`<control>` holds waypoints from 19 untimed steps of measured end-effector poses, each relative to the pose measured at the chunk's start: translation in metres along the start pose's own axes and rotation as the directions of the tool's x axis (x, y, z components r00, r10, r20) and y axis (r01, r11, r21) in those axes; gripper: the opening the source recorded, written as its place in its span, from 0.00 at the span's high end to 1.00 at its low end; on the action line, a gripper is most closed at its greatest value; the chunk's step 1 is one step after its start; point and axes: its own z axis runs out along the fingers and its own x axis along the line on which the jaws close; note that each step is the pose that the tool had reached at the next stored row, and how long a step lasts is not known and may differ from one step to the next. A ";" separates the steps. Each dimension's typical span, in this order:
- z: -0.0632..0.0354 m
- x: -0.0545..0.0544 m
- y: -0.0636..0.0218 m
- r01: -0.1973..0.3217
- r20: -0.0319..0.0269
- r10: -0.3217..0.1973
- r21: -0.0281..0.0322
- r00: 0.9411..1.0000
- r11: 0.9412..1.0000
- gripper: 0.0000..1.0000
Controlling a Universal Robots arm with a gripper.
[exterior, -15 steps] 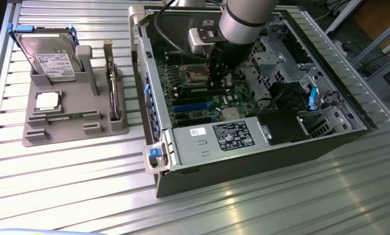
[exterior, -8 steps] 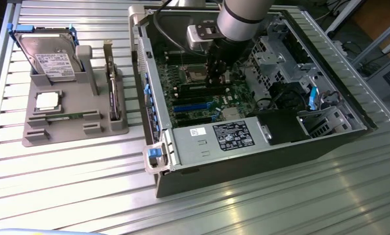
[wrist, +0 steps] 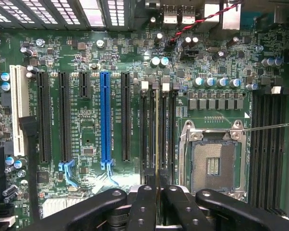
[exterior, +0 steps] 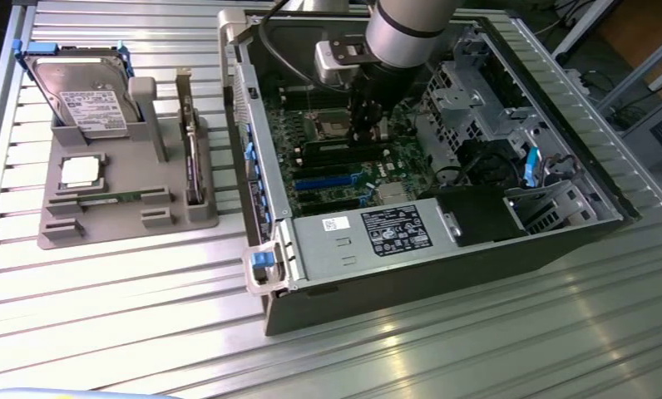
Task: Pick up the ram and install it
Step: 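Insert the ram into the slot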
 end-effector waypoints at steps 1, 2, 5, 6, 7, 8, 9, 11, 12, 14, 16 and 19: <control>-0.0001 0.000 0.0000 0.000 -0.014 0.000 0.000 1.000 1.000 0.88; -0.0001 0.000 0.0000 0.000 -0.030 0.000 0.000 1.000 1.000 0.88; 0.0003 0.000 -0.0002 0.000 -0.035 0.000 0.000 0.999 1.000 0.88; 0.0006 0.000 -0.0002 0.000 -0.035 0.000 0.000 0.999 1.000 0.88; 0.0009 0.000 -0.0005 0.000 -0.035 0.000 0.000 0.999 1.000 0.88; 0.0017 0.000 -0.0009 0.000 -0.035 0.000 0.000 0.999 1.000 0.88; 0.0019 0.000 -0.0009 0.000 -0.036 0.000 0.000 0.999 1.000 0.88; 0.0024 0.000 -0.0009 0.000 -0.045 0.000 0.000 0.999 1.000 0.88; 0.0024 0.000 -0.0009 0.000 -0.048 0.000 0.000 0.999 1.000 0.88; 0.0031 0.000 -0.0009 0.000 -0.048 0.000 0.000 0.999 1.000 0.88; 0.0042 0.000 -0.0009 0.000 -0.047 0.000 0.000 0.999 1.000 0.88; 0.0061 0.000 -0.0009 0.000 -0.047 0.000 0.000 0.999 1.000 0.88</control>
